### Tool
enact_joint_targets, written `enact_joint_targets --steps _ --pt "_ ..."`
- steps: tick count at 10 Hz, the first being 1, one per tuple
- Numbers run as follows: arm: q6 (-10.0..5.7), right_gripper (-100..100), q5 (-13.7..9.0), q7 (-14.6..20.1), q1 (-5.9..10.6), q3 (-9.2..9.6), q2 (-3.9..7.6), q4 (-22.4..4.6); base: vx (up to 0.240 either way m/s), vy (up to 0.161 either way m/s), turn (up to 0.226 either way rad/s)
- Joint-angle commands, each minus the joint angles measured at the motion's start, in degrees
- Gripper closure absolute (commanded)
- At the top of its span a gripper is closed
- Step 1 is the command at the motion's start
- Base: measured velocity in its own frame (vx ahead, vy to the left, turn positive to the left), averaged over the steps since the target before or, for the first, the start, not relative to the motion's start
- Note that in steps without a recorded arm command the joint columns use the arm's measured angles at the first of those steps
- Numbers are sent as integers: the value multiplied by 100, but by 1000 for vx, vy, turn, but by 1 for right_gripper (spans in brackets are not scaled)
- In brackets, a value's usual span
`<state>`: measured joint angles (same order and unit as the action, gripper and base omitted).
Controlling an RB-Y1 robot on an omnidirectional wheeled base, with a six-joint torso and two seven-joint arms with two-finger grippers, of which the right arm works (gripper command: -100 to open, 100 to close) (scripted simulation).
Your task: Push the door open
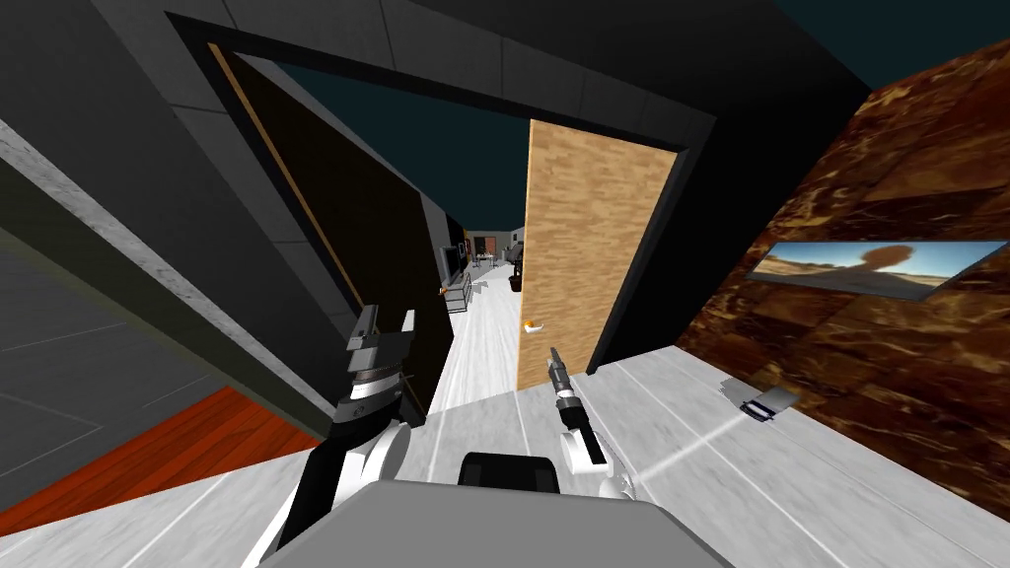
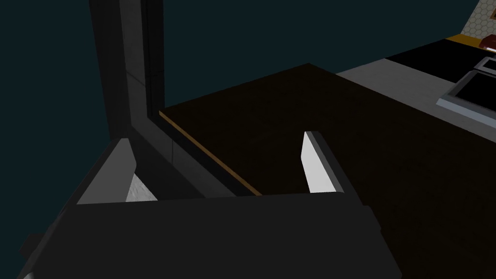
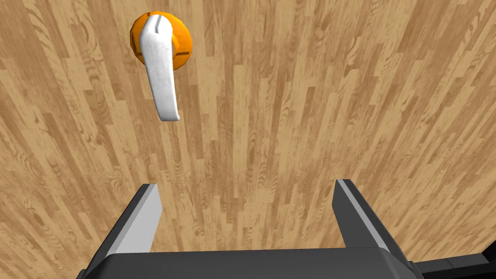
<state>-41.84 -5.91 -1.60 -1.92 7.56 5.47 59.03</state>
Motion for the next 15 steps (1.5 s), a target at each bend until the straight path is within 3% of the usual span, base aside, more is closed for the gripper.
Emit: enact_joint_targets --steps 1,8,12,15 --pt "-32 -100 -11 12 64 18 -15 -199 39 -79 136" --pt "-134 -100 -80 90 448 84 -81 -1163 53 -97 139" --pt "-177 -100 -109 123 607 112 -123 -1564 40 -92 103" --pt "-209 -100 -109 110 595 83 -105 -1559 103 -18 23"
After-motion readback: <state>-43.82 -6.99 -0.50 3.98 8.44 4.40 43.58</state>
